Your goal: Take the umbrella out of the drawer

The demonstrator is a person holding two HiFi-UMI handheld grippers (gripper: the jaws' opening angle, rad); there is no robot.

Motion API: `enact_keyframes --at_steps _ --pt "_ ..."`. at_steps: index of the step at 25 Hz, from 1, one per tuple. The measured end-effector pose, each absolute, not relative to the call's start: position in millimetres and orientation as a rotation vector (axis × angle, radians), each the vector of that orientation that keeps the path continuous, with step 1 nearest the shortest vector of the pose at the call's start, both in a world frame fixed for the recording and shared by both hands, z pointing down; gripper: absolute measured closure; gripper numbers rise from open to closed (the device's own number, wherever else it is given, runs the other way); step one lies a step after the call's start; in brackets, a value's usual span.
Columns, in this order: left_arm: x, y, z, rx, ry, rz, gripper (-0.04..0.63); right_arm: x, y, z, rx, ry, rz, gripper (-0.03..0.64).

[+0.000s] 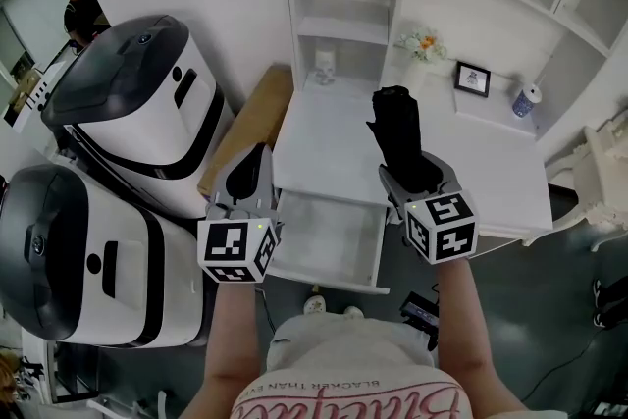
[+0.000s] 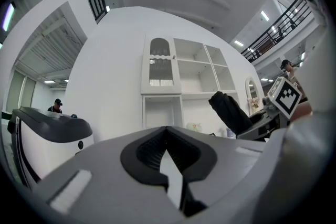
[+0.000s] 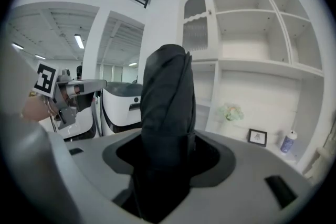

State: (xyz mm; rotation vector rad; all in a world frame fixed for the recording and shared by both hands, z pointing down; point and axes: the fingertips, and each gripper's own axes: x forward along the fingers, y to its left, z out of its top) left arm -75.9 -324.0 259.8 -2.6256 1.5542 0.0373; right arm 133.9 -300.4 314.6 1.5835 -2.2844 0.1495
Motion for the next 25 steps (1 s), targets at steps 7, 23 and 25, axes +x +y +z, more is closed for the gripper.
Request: enact_keyframes --at_steps 7,23,25 --pt "-80 -328 242 -2.594 1.545 0.084 0.586 142 -294 264 1.748 -2.307 -0.025 0.357" --pt "-81 -332 217 -2.557 1.489 0.118 0.586 158 -281 217 1.944 -2.315 -0.161 0.357" --pt "-81 -333 217 -2.559 1.489 0.121 0.586 159 -280 214 1.954 -2.313 -0.174 0.357"
